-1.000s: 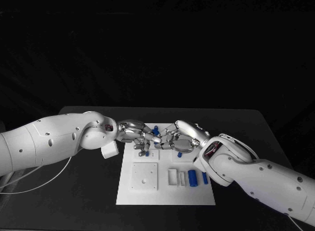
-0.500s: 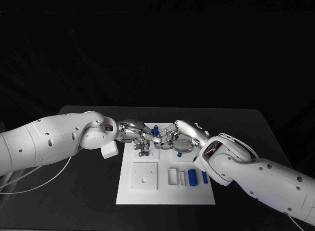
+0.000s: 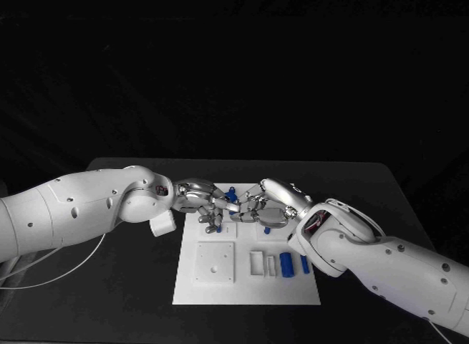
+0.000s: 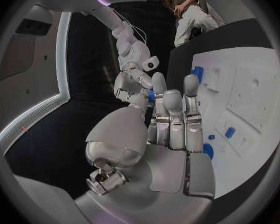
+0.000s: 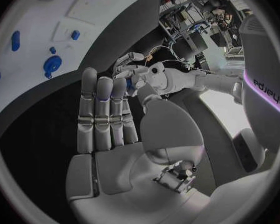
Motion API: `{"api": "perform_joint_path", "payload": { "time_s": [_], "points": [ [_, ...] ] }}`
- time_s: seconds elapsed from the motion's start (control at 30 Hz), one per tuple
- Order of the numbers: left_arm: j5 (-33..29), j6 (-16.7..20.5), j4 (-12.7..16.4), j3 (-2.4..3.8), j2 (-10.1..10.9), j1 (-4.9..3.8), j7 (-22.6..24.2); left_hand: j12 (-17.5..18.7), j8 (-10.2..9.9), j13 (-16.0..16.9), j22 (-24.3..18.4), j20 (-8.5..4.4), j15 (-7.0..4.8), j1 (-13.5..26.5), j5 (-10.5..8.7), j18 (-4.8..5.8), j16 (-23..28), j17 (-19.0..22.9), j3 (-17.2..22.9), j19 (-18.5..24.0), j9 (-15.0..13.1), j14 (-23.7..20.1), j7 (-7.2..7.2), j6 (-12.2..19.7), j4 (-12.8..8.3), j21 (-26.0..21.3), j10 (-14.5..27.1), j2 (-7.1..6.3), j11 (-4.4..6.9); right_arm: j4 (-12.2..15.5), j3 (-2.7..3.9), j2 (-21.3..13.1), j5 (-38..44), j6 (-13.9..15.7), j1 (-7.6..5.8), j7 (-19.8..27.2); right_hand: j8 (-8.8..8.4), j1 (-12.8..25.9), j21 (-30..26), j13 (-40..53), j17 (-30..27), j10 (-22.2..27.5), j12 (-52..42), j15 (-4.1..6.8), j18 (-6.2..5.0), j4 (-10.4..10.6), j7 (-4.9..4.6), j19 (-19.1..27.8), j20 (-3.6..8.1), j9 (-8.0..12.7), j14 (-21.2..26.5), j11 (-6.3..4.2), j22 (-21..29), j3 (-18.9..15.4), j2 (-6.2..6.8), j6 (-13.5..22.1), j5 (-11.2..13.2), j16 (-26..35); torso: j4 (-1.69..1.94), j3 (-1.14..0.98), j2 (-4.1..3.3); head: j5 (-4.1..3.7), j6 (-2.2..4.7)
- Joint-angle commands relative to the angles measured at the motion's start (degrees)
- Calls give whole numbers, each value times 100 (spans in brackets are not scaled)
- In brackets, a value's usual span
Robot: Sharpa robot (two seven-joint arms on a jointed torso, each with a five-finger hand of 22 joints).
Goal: Assemble the parts on the task board
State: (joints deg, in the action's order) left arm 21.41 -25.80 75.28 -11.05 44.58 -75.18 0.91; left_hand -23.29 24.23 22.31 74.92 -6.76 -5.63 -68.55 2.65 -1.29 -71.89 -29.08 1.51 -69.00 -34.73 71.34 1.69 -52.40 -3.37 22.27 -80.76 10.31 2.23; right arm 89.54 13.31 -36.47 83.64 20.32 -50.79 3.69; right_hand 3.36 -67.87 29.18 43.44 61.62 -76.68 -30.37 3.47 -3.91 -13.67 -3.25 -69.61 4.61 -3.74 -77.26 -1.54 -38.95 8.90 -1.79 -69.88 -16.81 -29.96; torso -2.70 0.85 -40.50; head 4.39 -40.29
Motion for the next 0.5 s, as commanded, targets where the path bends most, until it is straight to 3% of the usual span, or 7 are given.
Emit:
{"api": "perform_joint_path", "payload": {
  "time_s": [0.03, 0.3, 0.37, 0.5],
  "points": [
    [-138, 9, 0, 20, -4, -19, 76, 22, -41, 1, 73, 24, 37, 11, 14, 49, 39, 13, -40, -5, 143, 0, 27, -57, 9, -38, 35, -70, -11, 1, -18, -6, 87, -67, 26, 5, 25, -29, 17, 10, 7, -12, 2, 31, 77, 8, 30, 28, 19, -17, -14, -38, -12, 42, 31, -90, 32, -36, -1, -1, 0, -1, -4],
    [-140, -12, -29, 20, -3, -19, 34, 19, -31, 0, 74, 27, 36, 43, 15, 47, 40, 16, -69, -8, 197, 1, 37, -62, 26, -42, 34, -103, -13, 7, -18, -15, 87, -62, 30, 12, 24, -30, 19, 11, 7, -15, 3, 32, 77, 15, 32, 29, 19, -17, -16, -39, -20, 49, 32, -94, 35, -38, 0, -2, -1, -3, -13],
    [-141, -14, -36, 20, -2, -19, 29, 5, 105, -3, 77, 33, 37, 48, 15, 46, 38, 26, -71, -12, 376, -11, 34, -36, 39, -68, 39, -104, -17, 8, -18, -18, 87, -62, 31, 12, 24, -30, 19, 11, 7, -15, 3, 32, 77, 15, 32, 29, 19, -17, -16, -39, -20, 49, 32, -94, 35, -38, 1, -2, -2, -4, -12],
    [-141, -23, -56, 20, -5, -19, 24, 5, 105, -3, 77, 33, 37, 48, 15, 46, 38, 26, -71, -12, 376, -11, 34, -36, 39, -68, 39, -104, -17, 9, -18, -22, 87, -63, 33, 13, 24, -30, 19, 11, 7, -15, 3, 32, 77, 15, 32, 29, 19, -17, -16, -39, -20, 49, 32, -94, 35, -38, -1, -1, -1, -6, -19]
  ]
}}
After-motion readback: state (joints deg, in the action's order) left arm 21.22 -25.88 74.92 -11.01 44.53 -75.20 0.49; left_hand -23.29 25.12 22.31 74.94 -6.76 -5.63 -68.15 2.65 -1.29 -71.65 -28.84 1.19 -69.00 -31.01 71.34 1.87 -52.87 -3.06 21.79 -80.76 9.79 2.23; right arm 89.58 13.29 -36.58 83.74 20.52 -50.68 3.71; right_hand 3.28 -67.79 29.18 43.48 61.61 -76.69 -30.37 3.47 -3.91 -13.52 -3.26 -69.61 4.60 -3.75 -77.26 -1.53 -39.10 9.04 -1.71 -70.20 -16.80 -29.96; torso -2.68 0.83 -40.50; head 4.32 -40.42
